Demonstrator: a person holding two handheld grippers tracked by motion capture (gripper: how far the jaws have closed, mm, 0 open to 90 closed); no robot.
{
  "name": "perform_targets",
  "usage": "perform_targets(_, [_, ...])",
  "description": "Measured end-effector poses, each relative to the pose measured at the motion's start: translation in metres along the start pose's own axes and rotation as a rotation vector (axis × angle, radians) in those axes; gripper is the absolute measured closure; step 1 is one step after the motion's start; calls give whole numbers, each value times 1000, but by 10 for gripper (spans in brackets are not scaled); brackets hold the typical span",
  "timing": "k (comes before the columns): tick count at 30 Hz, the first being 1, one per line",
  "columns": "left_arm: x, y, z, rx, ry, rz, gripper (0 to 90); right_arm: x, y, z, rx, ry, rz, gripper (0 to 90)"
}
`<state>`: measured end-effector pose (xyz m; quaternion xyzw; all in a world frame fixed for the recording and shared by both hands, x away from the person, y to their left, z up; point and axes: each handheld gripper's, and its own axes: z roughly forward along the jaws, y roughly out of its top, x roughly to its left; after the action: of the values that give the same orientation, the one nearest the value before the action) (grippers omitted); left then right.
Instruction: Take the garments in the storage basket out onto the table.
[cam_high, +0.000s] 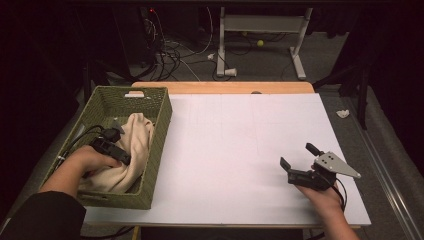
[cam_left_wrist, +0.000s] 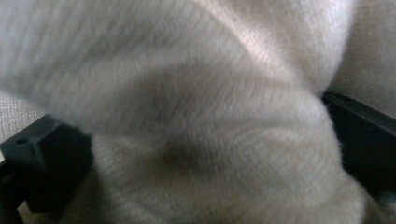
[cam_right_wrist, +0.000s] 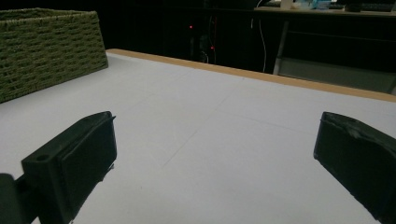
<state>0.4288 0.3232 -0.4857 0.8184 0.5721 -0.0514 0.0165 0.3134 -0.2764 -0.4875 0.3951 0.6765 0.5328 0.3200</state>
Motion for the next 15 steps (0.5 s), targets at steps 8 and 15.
perform_targets(8, [1,15,2,60,11,-7,0,1,-1,3,10,11,-1,0])
perform_targets(15, [1,10,-5,14,3,44,96,0,-1,3,7,8,-7,0])
